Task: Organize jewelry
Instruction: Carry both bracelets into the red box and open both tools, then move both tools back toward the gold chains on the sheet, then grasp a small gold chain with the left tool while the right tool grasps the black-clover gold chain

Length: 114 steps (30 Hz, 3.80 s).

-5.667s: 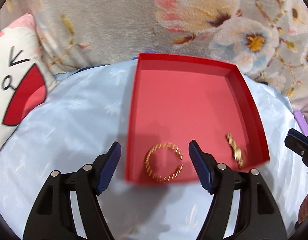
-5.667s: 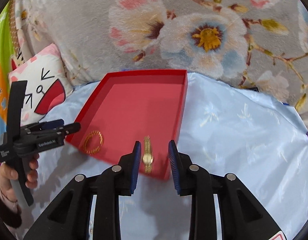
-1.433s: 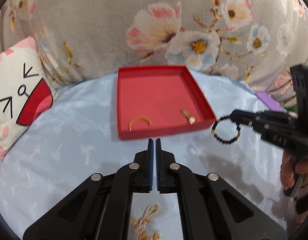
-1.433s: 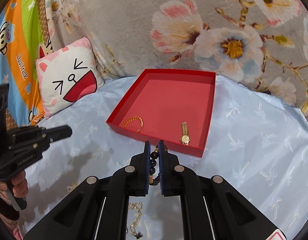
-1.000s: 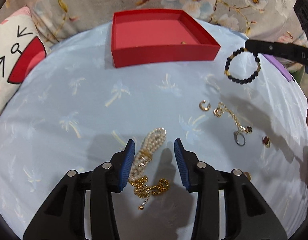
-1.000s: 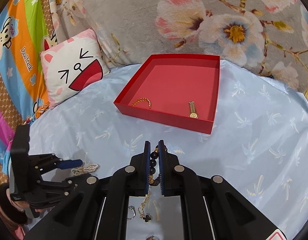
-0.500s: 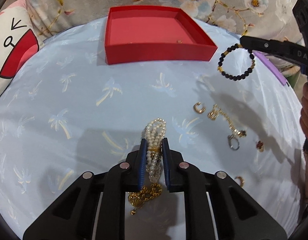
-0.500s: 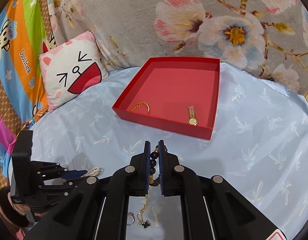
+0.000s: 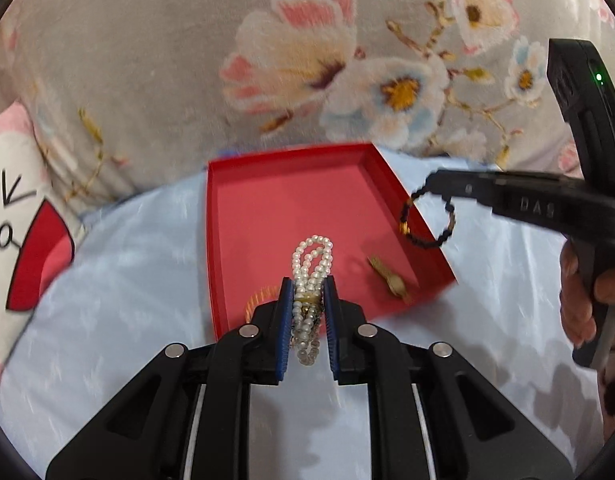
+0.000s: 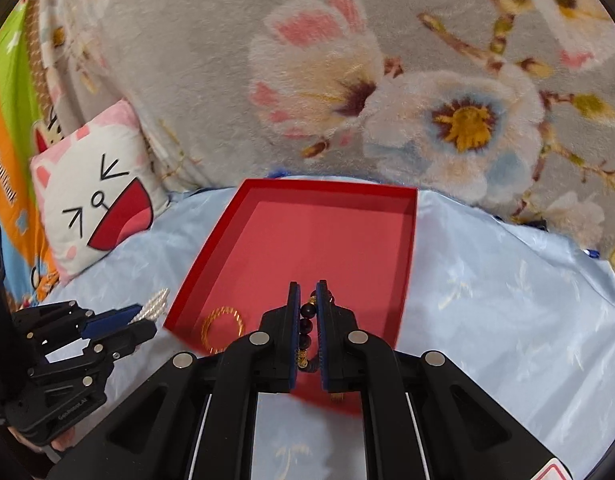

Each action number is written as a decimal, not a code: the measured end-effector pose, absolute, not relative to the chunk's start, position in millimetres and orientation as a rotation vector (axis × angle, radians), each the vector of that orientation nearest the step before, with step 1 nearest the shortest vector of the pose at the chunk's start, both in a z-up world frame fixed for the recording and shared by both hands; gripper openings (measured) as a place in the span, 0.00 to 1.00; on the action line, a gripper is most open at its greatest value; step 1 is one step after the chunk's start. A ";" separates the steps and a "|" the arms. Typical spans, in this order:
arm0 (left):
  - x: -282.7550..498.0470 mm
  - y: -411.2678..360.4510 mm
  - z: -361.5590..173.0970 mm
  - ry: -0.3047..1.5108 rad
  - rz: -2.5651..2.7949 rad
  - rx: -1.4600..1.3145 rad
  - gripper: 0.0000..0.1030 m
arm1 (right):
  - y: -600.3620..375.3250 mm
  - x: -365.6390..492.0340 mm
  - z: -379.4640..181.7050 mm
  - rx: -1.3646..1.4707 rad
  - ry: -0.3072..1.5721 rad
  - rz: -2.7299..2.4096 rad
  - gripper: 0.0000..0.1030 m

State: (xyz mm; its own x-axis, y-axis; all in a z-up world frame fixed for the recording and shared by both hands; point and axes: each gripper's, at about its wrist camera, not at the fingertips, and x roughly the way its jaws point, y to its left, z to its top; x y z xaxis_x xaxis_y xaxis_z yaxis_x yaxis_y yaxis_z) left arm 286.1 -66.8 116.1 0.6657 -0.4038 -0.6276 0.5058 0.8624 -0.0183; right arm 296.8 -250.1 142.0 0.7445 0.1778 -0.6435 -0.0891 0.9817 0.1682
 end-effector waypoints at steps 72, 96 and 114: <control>111.5 14.4 -6.2 0.867 -0.257 0.131 0.60 | -220.3 68.0 26.9 0.072 0.877 0.215 0.35; 111.8 6.0 -0.7 0.845 -0.348 0.113 0.06 | -190.2 110.6 17.3 0.022 0.915 0.262 0.28; 114.0 9.5 0.7 0.853 -0.360 0.080 0.04 | -188.8 123.2 18.2 -0.007 0.896 0.243 0.01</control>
State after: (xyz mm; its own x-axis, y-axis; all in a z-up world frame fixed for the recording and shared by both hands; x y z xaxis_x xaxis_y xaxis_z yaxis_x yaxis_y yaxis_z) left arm 114.0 9.5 0.7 0.6012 -0.2786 -0.7489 0.3421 0.9368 -0.0739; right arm 123.2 -188.8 18.2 0.5992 0.2069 -0.7734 -0.2128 0.9724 0.0953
